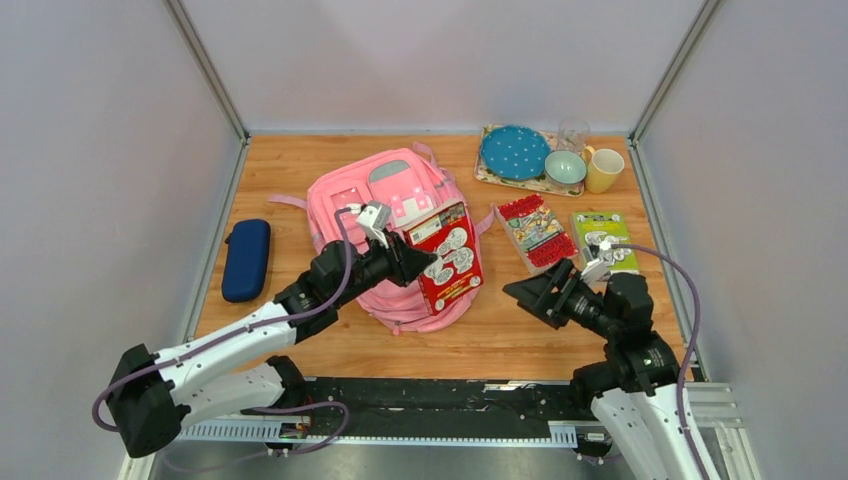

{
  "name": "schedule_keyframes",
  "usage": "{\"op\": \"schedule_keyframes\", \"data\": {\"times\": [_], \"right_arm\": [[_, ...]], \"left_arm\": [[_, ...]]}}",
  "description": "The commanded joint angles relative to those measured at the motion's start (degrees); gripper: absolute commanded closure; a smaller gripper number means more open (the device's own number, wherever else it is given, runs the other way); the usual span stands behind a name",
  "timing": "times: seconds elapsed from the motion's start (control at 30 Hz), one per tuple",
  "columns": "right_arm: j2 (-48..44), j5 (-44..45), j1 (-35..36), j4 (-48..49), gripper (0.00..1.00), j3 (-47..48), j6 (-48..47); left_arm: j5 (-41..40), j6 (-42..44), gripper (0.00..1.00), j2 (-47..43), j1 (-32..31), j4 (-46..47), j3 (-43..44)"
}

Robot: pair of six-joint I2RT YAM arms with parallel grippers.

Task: Pack the student bag
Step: Pick up the book from the center of the board.

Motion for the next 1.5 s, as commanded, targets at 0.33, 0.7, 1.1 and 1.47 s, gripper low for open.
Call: {"op": "schedule_keyframes", "data": {"times": [0.33, 0.7, 1.1, 1.47], "right_arm": [[12.7, 23.6, 27.7, 35.5, 0.06, -8.6, 13.1], [21.0, 24.4, 27.6, 51.6, 0.04, -11.2, 16.8], [23.7, 27.4, 27.6, 61.0, 0.32, -9.9, 17.3], [12.2, 35.5, 27.2, 42.0, 1.0, -6.7, 10.9]], "left_arm": [[-8.9, -22.9, 1.0, -4.2, 0.0, 25.3, -7.5], [-7.3, -32.2, 1.0, -4.8, 1.1, 32.3, -10.5], [-0.7, -41.0, 1.0, -1.8, 3.7, 40.0, -14.8], [8.5, -18.9, 0.36, -1.8, 7.3, 2.9, -5.9]]}}
